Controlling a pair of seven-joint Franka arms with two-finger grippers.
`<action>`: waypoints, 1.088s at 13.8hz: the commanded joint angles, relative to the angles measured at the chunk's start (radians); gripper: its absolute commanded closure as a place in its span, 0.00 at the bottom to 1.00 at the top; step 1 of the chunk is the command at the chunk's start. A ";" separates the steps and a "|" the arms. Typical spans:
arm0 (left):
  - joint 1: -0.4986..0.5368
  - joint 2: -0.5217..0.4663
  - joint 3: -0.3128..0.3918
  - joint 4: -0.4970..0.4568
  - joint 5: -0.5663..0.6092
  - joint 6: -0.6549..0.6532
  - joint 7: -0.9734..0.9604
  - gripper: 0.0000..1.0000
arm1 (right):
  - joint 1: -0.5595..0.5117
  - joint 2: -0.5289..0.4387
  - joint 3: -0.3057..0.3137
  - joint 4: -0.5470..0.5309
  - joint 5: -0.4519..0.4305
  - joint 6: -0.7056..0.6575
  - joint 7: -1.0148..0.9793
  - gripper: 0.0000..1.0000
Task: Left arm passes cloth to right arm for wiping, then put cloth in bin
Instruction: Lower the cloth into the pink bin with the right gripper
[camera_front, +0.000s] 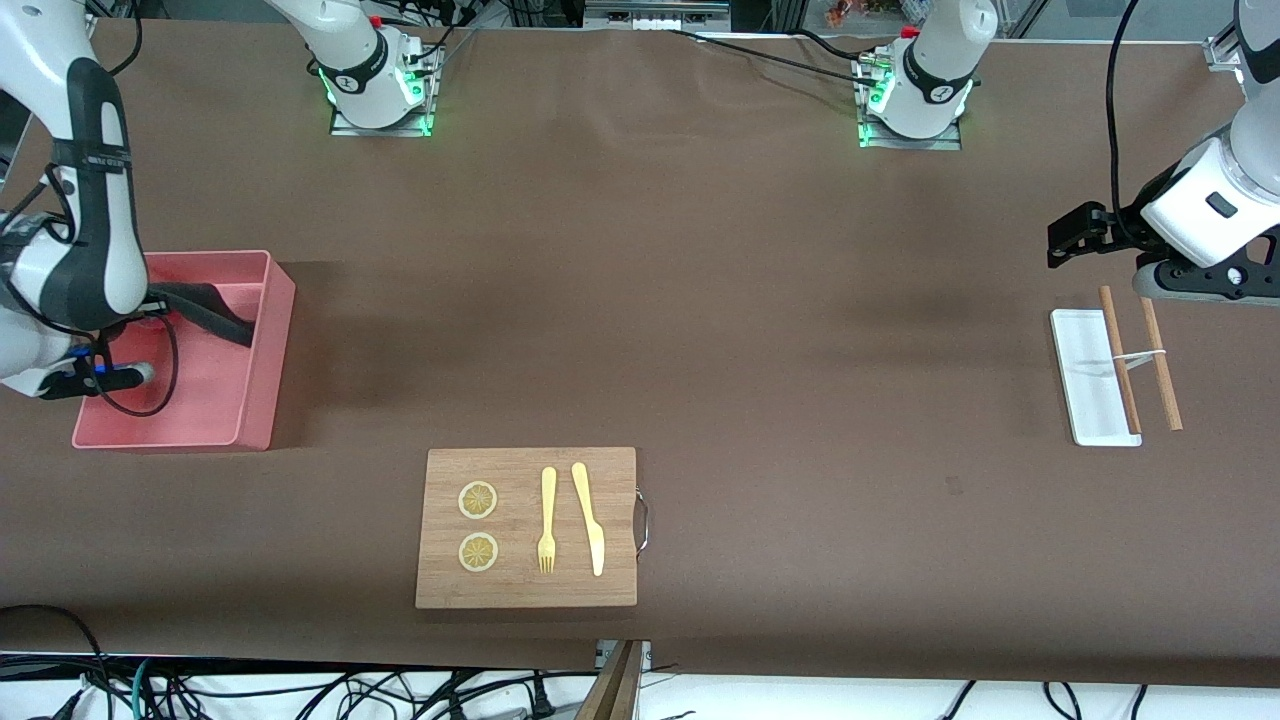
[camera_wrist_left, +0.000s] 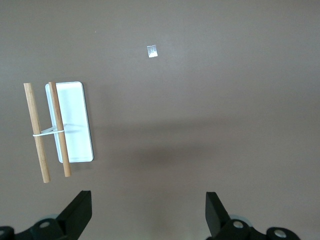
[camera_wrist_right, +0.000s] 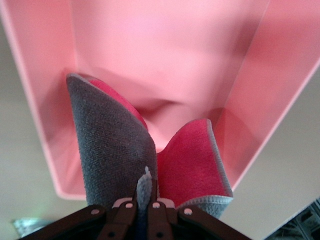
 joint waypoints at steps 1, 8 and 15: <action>-0.001 0.003 0.001 0.010 -0.016 0.002 0.015 0.00 | -0.013 -0.002 0.000 -0.059 -0.003 0.103 -0.023 1.00; 0.001 0.003 0.001 0.009 -0.017 0.002 0.015 0.00 | -0.013 0.056 0.002 -0.128 0.069 0.304 -0.022 1.00; 0.001 0.004 0.001 0.009 -0.017 0.002 0.015 0.00 | -0.013 -0.028 0.002 -0.079 0.118 0.262 -0.020 0.00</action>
